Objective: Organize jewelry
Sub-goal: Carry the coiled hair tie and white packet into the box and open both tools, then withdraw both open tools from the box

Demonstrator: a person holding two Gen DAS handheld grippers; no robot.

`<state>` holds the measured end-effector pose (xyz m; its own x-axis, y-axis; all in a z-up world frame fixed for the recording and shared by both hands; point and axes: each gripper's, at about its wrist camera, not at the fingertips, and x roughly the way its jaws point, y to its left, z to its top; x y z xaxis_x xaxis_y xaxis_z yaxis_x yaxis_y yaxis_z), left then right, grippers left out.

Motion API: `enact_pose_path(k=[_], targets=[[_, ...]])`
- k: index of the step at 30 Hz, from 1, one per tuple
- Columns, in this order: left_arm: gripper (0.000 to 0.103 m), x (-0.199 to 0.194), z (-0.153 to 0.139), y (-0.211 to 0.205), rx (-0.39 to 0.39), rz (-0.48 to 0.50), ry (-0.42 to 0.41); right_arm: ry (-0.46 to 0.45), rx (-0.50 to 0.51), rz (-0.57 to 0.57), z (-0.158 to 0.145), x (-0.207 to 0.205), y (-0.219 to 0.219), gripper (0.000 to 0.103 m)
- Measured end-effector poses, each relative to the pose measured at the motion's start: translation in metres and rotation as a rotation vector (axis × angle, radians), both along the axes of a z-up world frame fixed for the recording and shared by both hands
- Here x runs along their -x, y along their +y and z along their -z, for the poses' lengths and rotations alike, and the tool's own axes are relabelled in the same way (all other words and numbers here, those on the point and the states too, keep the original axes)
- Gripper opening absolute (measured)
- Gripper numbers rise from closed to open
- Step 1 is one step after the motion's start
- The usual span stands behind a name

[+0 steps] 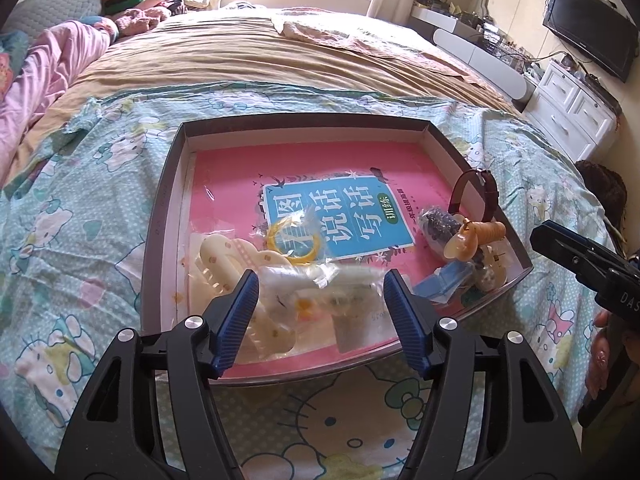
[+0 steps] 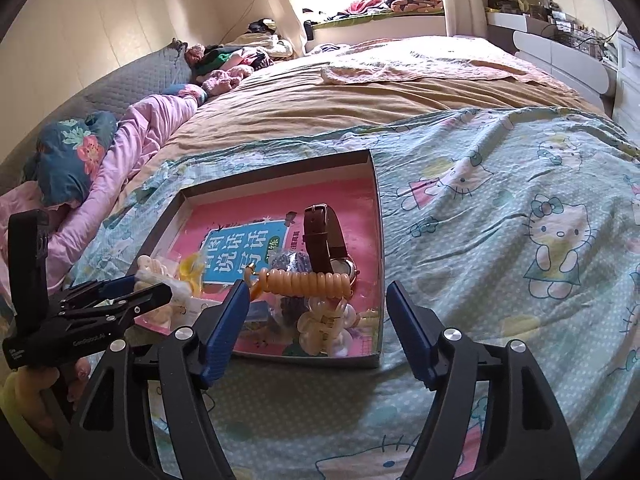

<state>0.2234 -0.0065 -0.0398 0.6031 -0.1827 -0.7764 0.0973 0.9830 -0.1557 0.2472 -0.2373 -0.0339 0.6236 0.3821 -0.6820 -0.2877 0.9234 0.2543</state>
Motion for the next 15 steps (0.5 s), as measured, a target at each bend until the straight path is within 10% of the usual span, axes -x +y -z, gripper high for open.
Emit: enact_pose_path(k=[15], targets=[[0.071, 0.018, -0.032, 0.006, 0.016, -0.018, -0.056, -0.065, -0.008, -0.008, -0.029, 0.023, 0.001, 0.085]])
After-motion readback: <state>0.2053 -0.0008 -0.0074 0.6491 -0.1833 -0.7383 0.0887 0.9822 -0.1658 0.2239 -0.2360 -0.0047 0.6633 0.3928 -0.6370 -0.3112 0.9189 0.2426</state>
